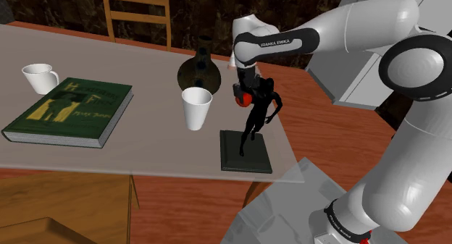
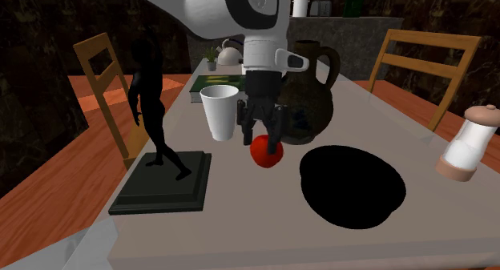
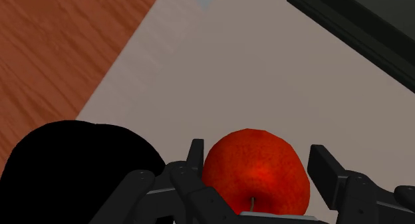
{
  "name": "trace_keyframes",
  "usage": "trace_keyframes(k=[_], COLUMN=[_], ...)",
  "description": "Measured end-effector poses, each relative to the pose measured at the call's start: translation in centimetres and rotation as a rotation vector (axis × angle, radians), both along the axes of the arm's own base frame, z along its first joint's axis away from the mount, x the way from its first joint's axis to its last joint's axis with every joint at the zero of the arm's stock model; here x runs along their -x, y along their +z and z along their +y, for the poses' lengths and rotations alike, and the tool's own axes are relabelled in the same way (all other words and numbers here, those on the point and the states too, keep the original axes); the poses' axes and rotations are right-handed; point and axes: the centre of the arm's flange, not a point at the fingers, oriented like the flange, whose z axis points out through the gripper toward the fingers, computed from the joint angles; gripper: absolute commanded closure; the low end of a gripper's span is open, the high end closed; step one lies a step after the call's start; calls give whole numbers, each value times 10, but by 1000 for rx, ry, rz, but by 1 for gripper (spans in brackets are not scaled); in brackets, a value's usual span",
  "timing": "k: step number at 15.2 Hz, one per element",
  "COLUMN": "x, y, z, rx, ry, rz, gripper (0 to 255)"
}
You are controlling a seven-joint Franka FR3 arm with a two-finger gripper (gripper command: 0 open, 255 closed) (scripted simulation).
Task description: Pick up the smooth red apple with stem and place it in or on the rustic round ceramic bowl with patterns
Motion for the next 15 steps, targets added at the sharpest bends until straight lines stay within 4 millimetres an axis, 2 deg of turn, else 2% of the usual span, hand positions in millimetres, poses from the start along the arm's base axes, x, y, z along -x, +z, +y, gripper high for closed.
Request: trace_keyframes(k=[15], x=[0], y=[78], z=[1], rx=[0], ry=[0], rz=[0], gripper=[255])
